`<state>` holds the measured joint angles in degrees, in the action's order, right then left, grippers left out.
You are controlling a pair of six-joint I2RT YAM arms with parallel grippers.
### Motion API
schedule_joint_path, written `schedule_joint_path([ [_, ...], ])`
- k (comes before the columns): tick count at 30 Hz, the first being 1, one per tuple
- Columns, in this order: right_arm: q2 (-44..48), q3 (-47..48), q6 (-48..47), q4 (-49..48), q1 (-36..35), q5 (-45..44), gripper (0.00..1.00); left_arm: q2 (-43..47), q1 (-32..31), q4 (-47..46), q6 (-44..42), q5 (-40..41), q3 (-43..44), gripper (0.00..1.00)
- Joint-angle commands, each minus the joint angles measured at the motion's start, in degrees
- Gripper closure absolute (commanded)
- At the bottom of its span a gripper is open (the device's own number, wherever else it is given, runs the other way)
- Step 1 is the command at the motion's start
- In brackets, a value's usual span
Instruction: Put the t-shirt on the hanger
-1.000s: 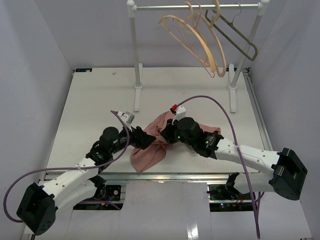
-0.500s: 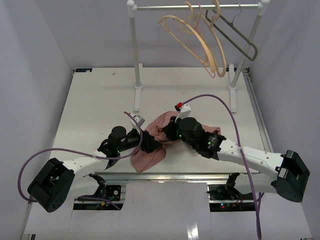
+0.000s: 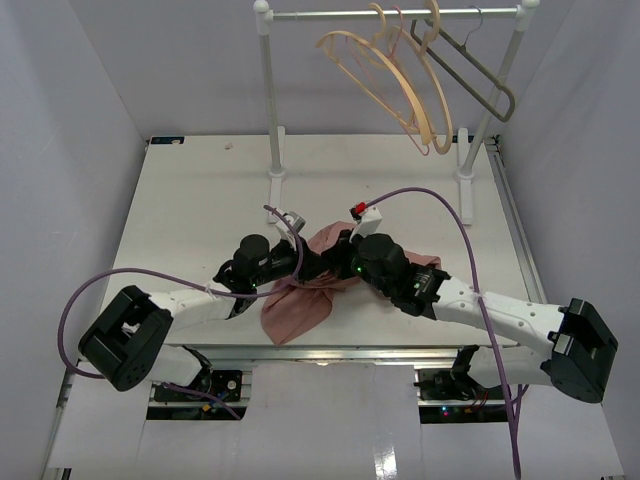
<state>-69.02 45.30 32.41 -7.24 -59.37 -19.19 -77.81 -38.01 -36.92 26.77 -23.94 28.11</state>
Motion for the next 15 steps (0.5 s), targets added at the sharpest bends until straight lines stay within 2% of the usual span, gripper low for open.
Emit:
schedule_joint_path([
  [1,0.04,1.15,-1.76,-2.39,-0.39,1.22,0.7,3.19,-0.22,8.83,1.46,10.29,2.03,1.0],
  [3,1.23,0.59,-3.03,-1.82,-0.39,0.66,0.52,5.86,-0.22,12.5,2.3,15.57,1.61,1.0],
  [5,2.46,0.37,-5.01,-0.29,-0.3,-0.92,0.42,9.99,-0.2,17.61,3.67,19.61,1.51,1.0],
  [10,8.53,-2.41,-8.02,6.49,0.03,-8.3,0.36,17.25,-0.13,26.79,6.45,27.65,2.06,1.0],
  [15,13.39,-11.61,-5.51,11.38,0.05,-20.77,0.36,22.19,-0.04,32.48,8.24,32.36,1.75,1.0],
])
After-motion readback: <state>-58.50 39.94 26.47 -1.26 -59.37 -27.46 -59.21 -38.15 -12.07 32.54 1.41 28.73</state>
